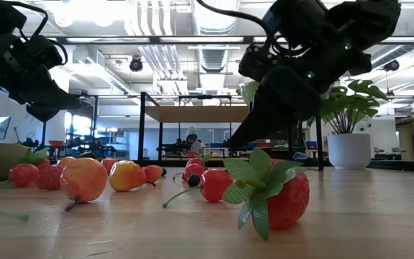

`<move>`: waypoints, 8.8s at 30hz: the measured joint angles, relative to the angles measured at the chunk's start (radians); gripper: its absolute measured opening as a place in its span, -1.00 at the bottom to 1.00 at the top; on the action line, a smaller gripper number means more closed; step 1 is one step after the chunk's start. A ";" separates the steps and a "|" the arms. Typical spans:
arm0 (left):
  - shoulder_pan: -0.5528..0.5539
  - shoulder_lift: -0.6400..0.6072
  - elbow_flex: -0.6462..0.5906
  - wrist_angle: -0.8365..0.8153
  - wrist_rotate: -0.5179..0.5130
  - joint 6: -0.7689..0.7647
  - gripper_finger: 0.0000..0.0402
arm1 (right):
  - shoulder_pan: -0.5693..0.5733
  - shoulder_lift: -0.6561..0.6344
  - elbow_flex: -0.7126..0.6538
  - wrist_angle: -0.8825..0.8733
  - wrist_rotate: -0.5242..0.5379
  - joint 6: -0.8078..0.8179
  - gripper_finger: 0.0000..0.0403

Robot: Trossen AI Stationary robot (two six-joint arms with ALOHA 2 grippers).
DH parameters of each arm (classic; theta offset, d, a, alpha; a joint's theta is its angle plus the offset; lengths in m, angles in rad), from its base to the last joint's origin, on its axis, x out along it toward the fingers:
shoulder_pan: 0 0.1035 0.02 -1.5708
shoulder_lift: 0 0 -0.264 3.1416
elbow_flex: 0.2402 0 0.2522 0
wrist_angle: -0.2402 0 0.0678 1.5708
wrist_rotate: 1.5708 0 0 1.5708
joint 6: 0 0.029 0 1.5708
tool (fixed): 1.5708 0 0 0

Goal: Build produce basket
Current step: Put the blueberry into the green basket, then put the red cherry into the green basket

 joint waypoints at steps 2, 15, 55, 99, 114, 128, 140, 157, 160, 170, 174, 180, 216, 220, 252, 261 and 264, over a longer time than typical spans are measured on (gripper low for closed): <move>0.000 0.000 0.000 0.000 0.000 0.000 -0.90 | -0.005 0.004 0.000 0.002 -0.001 0.001 -0.04; 0.000 0.000 0.000 0.001 0.001 0.000 -0.90 | -0.016 0.084 0.003 0.072 -0.030 0.021 -0.05; 0.000 0.006 0.000 0.000 0.000 0.000 -0.90 | -0.036 0.171 0.010 0.115 -0.041 0.049 -0.66; 0.000 0.005 0.000 0.000 0.000 0.000 -0.90 | -0.283 -0.516 0.394 -0.737 0.278 -0.222 -0.78; 0.000 0.005 0.000 0.000 0.000 0.000 -0.90 | -0.717 -0.514 0.422 -0.971 0.028 -0.138 -0.80; 0.000 0.005 0.000 0.000 0.000 0.000 -0.90 | -0.761 -0.431 0.420 -0.976 0.007 -0.139 -0.78; 0.000 0.005 0.000 0.000 0.000 0.000 -0.90 | -0.797 -0.410 0.420 -0.996 0.033 -0.139 -0.44; 0.000 0.005 0.000 0.000 0.000 0.000 -0.90 | -0.795 -0.413 0.540 -1.100 0.027 -0.079 0.02; 0.000 0.006 0.000 0.000 0.000 0.000 -0.90 | -0.796 -0.411 0.573 -1.146 0.013 -0.055 0.01; 0.000 0.006 0.000 0.000 0.000 0.000 -0.90 | -0.796 -0.412 0.602 -1.162 -0.302 -0.038 -0.17; 0.000 0.005 0.000 0.000 0.000 0.000 -0.90 | -0.798 -0.412 0.602 -1.160 -0.320 -0.053 -0.25; 0.000 0.006 0.000 0.000 0.000 0.000 -0.90 | -0.805 -0.409 0.598 -1.162 -0.187 -0.062 -0.40; 0.000 0.005 0.000 0.000 0.000 0.000 -0.90 | -0.142 -0.442 0.579 -1.117 -0.449 -0.152 -0.85; 0.000 0.005 0.000 0.000 0.000 0.000 -0.90 | 0.011 -0.441 0.562 -1.106 -0.385 -0.119 -0.90; 0.000 0.006 0.000 0.000 0.000 0.000 -0.90 | 0.408 0.048 0.566 -0.900 0.005 0.098 -0.92; 0.000 0.005 0.000 0.000 0.000 0.000 -0.90 | 0.383 0.145 0.656 -0.832 0.037 0.010 -0.46; 0.000 0.005 0.000 0.000 0.000 0.000 -0.90 | 0.367 0.164 0.658 -0.822 0.054 -0.011 -0.31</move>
